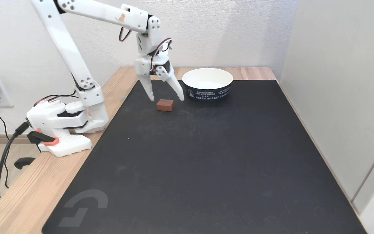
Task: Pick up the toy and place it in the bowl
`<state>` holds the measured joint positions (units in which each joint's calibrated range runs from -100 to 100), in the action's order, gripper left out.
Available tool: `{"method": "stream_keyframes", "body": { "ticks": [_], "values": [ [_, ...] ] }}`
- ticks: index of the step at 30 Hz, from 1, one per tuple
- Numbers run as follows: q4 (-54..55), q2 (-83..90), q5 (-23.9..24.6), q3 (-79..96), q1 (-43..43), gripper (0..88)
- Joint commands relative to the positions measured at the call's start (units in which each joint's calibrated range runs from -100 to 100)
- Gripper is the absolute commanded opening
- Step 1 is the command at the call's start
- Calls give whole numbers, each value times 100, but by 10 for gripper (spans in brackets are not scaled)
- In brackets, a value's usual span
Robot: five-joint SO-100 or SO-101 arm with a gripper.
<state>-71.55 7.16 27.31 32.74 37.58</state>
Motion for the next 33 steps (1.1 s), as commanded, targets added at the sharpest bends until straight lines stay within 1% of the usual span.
{"method": "stream_keyframes", "body": {
  "ticks": [1,6,10,16,19,22,25,27,33],
  "values": [
    [305,-228,-33,-6,-23,336],
    [432,-595,-7,-6,10,335],
    [754,-870,-1,-6,19,333],
    [770,-945,4,-6,27,327],
    [770,-945,4,-6,27,208],
    [779,-945,4,-6,27,132],
    [779,-945,4,-6,27,108],
    [779,-929,-7,-6,27,57],
    [762,-837,-38,-114,61,47]
  ]
}}
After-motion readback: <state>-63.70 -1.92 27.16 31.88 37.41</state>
